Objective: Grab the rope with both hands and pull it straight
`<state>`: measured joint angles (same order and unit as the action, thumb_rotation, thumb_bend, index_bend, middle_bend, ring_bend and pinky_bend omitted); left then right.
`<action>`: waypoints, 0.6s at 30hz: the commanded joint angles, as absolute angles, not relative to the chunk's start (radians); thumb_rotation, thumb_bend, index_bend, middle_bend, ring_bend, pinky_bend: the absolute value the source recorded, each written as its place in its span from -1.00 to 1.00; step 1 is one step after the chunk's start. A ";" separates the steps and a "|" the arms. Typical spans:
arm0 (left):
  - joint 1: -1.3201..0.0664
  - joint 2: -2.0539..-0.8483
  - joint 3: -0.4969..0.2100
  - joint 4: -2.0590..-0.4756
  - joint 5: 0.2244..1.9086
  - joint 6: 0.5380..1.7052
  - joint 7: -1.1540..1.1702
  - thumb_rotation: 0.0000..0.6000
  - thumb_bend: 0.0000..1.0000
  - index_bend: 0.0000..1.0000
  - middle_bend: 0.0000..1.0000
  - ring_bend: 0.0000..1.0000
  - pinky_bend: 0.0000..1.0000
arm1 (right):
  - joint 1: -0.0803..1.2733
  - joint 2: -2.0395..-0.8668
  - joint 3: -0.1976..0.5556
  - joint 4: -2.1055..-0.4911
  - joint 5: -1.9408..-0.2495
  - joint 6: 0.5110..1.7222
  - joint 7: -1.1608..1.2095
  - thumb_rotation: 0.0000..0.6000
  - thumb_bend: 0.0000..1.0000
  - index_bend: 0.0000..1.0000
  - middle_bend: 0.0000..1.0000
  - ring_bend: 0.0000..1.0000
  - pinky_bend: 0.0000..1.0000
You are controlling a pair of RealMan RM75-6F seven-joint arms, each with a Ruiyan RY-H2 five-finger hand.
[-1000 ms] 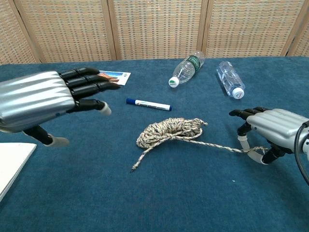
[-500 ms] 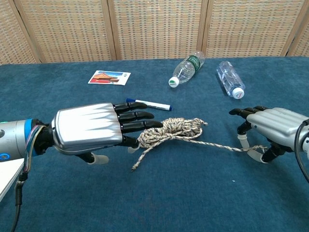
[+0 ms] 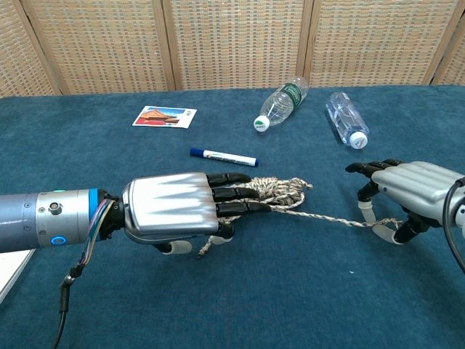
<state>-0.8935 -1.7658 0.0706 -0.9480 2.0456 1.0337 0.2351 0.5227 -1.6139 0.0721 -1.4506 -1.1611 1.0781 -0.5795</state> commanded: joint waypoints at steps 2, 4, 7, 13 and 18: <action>-0.906 -1.781 0.082 -0.934 2.035 1.034 0.231 1.00 -0.41 -0.07 -1.00 -1.00 -1.00 | 0.523 -1.613 0.072 -1.452 -1.161 1.078 -0.579 1.00 -0.05 0.31 -1.00 -1.00 -1.00; -0.911 -1.787 0.088 -0.928 2.029 1.037 0.230 1.00 -0.40 -0.07 -1.00 -1.00 -1.00 | 0.523 -1.612 0.072 -1.452 -1.161 1.078 -0.578 1.00 -0.05 0.31 -1.00 -1.00 -1.00; -0.918 -1.793 0.096 -0.924 2.024 1.040 0.231 1.00 -0.39 -0.03 -1.00 -1.00 -1.00 | 0.523 -1.611 0.072 -1.454 -1.162 1.078 -0.578 1.00 -0.05 0.31 -1.00 -1.00 -1.00; -0.928 -1.804 0.107 -0.921 2.009 1.045 0.239 1.00 -0.37 0.06 -1.00 -1.00 -1.00 | 0.522 -1.610 0.071 -1.458 -1.164 1.081 -0.576 1.00 -0.05 0.31 -1.00 -1.00 -1.00; -0.934 -1.806 0.116 -0.924 1.998 1.043 0.250 1.00 -0.36 0.06 -1.00 -1.00 -1.00 | 0.521 -1.607 0.071 -1.462 -1.165 1.083 -0.575 1.00 -0.05 0.31 -1.00 -1.00 -1.00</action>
<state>-0.9338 -1.8062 0.1149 -0.9230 1.9993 1.0435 0.2493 0.5209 -1.6071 0.0713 -1.4615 -1.1654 1.0828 -0.5745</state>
